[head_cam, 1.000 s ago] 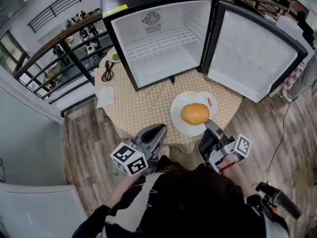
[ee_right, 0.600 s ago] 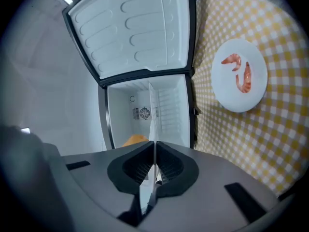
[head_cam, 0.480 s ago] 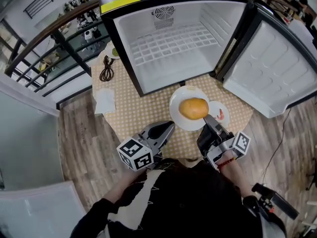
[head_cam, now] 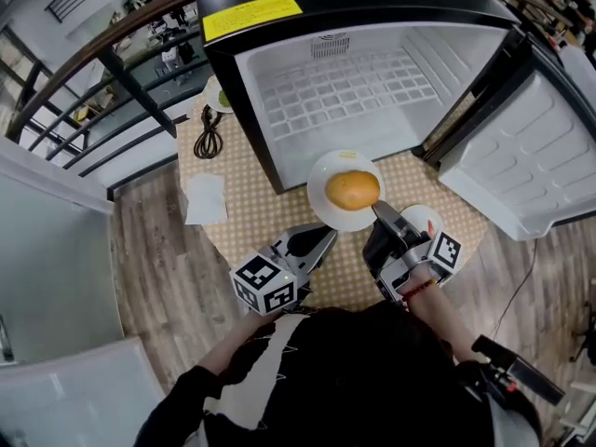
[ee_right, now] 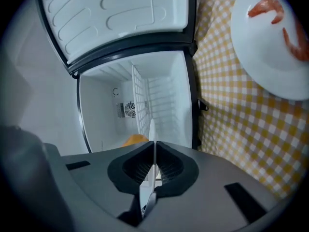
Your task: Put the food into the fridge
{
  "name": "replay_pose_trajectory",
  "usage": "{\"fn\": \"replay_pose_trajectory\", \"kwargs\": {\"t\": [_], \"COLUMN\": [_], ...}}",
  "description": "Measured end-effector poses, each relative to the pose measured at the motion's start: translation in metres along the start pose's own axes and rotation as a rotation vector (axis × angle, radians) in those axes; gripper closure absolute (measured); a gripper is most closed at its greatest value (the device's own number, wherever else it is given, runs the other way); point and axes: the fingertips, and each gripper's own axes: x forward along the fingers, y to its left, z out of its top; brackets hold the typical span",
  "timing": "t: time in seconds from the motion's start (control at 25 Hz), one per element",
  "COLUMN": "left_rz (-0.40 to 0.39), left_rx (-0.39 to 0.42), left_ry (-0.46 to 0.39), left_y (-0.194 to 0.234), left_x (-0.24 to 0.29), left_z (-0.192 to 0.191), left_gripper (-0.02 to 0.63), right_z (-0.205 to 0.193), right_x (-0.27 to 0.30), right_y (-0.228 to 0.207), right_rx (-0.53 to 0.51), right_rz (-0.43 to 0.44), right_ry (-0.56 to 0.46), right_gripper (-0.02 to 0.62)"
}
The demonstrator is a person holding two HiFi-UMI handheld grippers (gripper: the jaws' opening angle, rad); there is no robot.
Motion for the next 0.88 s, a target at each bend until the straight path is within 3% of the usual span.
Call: {"fn": "replay_pose_trajectory", "kwargs": {"t": [0.2,0.48,0.88], "left_rz": [0.008,0.006,0.002], "left_rx": [-0.026,-0.069,-0.066], "left_ry": [-0.009,-0.017,0.0], "left_y": [0.022,0.039,0.048], "left_x": [0.008,0.02,0.028], "left_z": [0.002,-0.001,-0.002], "left_gripper": [0.592,0.592,0.592], "right_z": [0.014,0.029,0.048], "right_x": [0.035,0.072,0.104], "right_y": [0.001,-0.001,-0.032], "right_rx": [-0.034,-0.167,-0.162], "right_rz": [-0.031,-0.115,-0.207], "right_ry": [-0.004,0.041,0.029], "right_gripper": [0.572,0.572,0.571]}}
